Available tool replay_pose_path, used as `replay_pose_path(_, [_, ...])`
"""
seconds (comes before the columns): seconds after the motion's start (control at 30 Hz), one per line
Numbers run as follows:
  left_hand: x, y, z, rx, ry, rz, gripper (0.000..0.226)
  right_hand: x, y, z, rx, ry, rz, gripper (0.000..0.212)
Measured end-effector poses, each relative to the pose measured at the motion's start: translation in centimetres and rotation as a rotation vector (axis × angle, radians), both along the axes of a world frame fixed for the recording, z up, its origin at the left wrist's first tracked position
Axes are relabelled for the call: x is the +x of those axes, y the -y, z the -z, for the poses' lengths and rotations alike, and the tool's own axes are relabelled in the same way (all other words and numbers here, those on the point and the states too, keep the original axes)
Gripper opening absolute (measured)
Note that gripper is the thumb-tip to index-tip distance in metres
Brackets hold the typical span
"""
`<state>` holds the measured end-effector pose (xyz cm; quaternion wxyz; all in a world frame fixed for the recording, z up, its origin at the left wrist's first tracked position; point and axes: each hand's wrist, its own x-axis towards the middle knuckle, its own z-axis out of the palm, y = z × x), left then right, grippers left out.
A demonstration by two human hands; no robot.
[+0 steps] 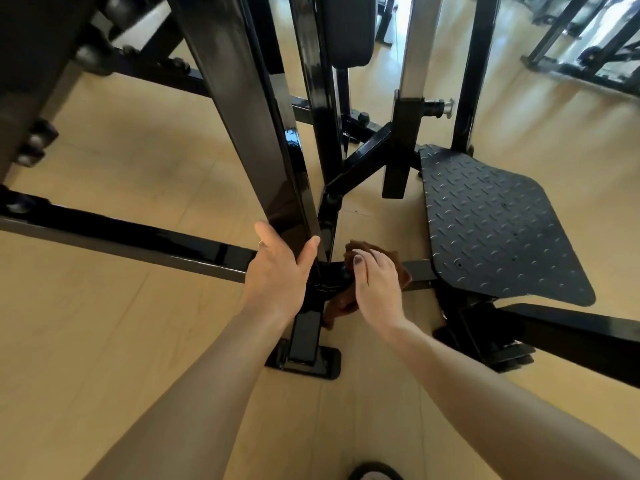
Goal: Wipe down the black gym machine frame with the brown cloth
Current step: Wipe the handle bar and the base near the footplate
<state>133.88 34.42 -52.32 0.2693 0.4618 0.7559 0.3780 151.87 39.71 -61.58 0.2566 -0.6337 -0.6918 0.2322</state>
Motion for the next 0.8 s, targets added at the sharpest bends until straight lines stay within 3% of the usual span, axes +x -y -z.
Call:
replay_pose_path(0.13, [-0.4,-0.1,-0.1,0.002,0.043,0.027,0.043,3.6,-1.4,0.2,0.035,0.22,-0.136,0.041])
replay_pose_path(0.3, [-0.7,-0.3,-0.1,-0.004,0.133,0.043,0.048,0.3,-3.9,-1.8,-0.07,0.094,0.154,0.034])
replay_pose_path(0.37, [-0.6,-0.3,0.0,-0.005,0.127,0.046,0.047,-3.1,-3.2,-2.7,-0.052,0.0,0.095,0.03])
replay_pose_path(0.47, [-0.8,-0.5,0.2,-0.001,0.089,0.052,0.047,-6.2,-1.0,-3.2,0.046,0.074,0.016,0.032])
replay_pose_path(0.6, [-0.9,-0.5,0.3,-0.003,0.063,0.054,0.048,-5.1,1.2,-2.7,0.138,0.094,-0.025,0.039])
replay_pose_path(0.8, [-0.9,-0.5,0.2,-0.015,0.059,0.074,0.045,-2.6,5.9,-0.1,0.205,0.18,-0.137,0.03])
